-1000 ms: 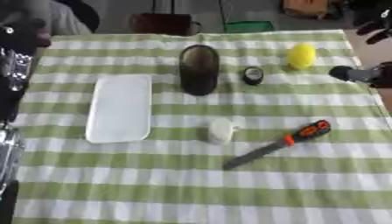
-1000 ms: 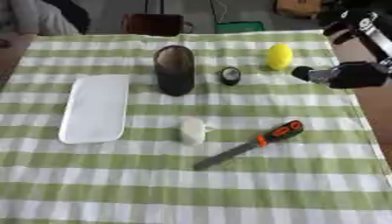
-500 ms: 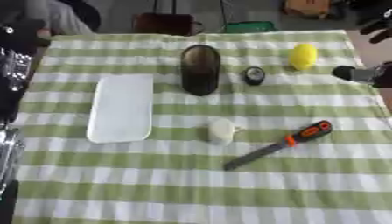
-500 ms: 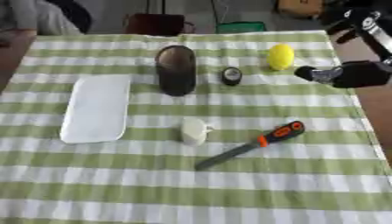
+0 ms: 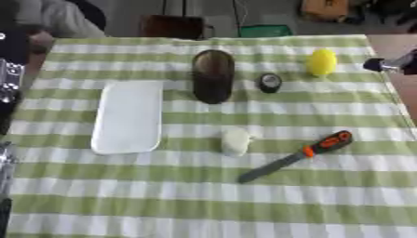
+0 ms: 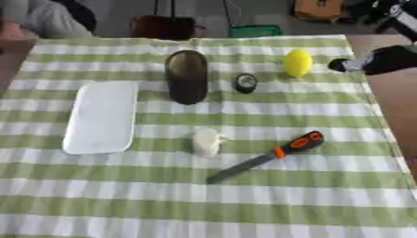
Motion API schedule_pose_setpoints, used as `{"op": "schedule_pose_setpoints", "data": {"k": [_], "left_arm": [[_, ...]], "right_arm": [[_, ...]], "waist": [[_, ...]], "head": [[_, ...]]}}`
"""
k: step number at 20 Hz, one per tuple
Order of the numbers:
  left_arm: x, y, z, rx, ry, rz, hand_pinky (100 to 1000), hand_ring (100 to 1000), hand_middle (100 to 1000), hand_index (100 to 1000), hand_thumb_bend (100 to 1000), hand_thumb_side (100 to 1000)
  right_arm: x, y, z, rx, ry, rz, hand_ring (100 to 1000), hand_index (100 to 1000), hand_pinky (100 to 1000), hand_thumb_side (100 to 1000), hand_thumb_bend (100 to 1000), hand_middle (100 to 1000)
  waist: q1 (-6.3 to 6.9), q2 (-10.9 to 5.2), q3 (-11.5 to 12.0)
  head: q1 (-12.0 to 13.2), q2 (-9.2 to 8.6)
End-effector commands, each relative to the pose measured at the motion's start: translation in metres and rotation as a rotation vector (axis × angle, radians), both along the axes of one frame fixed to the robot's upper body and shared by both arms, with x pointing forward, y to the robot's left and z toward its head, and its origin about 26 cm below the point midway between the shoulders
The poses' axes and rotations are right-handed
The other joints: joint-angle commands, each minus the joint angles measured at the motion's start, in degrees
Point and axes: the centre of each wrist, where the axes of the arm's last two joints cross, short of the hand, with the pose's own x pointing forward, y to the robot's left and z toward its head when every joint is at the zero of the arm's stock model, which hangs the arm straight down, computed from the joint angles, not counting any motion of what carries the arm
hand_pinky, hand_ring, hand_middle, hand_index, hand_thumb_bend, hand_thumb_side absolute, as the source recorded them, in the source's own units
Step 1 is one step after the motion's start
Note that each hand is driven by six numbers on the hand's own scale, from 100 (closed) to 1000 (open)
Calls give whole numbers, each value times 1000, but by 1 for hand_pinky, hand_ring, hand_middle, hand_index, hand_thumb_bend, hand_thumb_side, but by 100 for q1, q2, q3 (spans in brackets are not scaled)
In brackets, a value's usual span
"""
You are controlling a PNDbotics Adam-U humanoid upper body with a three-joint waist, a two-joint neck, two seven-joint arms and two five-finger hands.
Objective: Pick up objects on the table and place them in the box.
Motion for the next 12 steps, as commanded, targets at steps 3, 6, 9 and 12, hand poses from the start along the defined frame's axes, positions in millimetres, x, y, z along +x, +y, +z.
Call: {"op": "schedule_pose_setpoints", "data": {"k": [3, 6, 9, 12], "left_arm": [[-1, -1, 11, 27, -34, -19, 652, 748, 891, 843, 589, 746], [-2, -2, 13, 32, -37, -28, 652, 747, 891, 843, 589, 746], [-2, -2, 13, 34, -38, -31, 652, 747, 891, 843, 589, 747], [-2, -4, 15, 33, -42, -41, 652, 748, 891, 844, 588, 746]], "right_arm": [[22, -13, 9, -26, 58, -56, 792, 922, 717, 313, 712, 820], [39, -9, 6, -14, 104, -80, 746, 924, 680, 300, 713, 824], [51, -4, 3, -4, 133, -96, 738, 925, 669, 298, 714, 827], [60, 2, -1, 10, 151, -110, 738, 924, 669, 294, 714, 828]], "waist": [[-30, -45, 113], [-45, 4, 254], [-61, 29, 356], [-77, 48, 431]], "head": [[-102, -98], [-161, -141], [-193, -166], [-226, -209]]}}
